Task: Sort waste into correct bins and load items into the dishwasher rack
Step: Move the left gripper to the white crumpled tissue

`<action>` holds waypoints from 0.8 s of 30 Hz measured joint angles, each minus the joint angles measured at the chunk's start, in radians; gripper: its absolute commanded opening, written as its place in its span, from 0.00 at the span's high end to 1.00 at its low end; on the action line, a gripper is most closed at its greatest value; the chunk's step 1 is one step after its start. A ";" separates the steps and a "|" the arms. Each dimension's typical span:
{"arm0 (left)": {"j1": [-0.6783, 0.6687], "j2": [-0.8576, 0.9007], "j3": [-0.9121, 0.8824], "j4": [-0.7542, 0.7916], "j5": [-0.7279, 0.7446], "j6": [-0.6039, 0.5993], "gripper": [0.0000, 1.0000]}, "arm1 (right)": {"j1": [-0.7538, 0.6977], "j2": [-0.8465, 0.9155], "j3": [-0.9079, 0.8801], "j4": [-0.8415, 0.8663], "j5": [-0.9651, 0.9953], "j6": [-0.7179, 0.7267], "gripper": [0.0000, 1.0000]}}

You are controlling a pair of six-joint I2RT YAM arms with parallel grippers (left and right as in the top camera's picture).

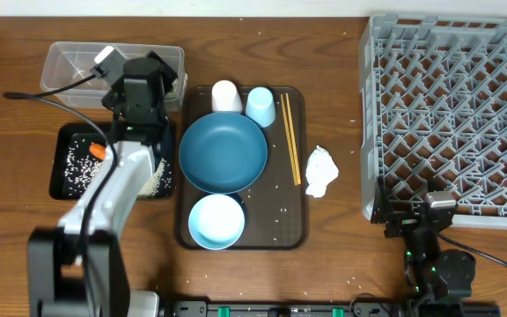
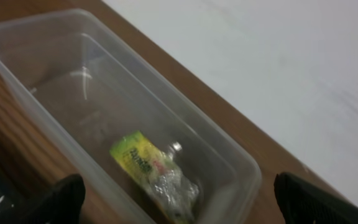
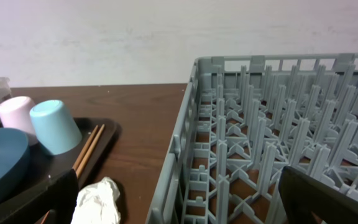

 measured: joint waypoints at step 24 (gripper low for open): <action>-0.629 -0.151 0.032 -0.687 0.672 0.165 0.02 | 0.000 0.002 0.000 0.000 0.000 0.000 0.01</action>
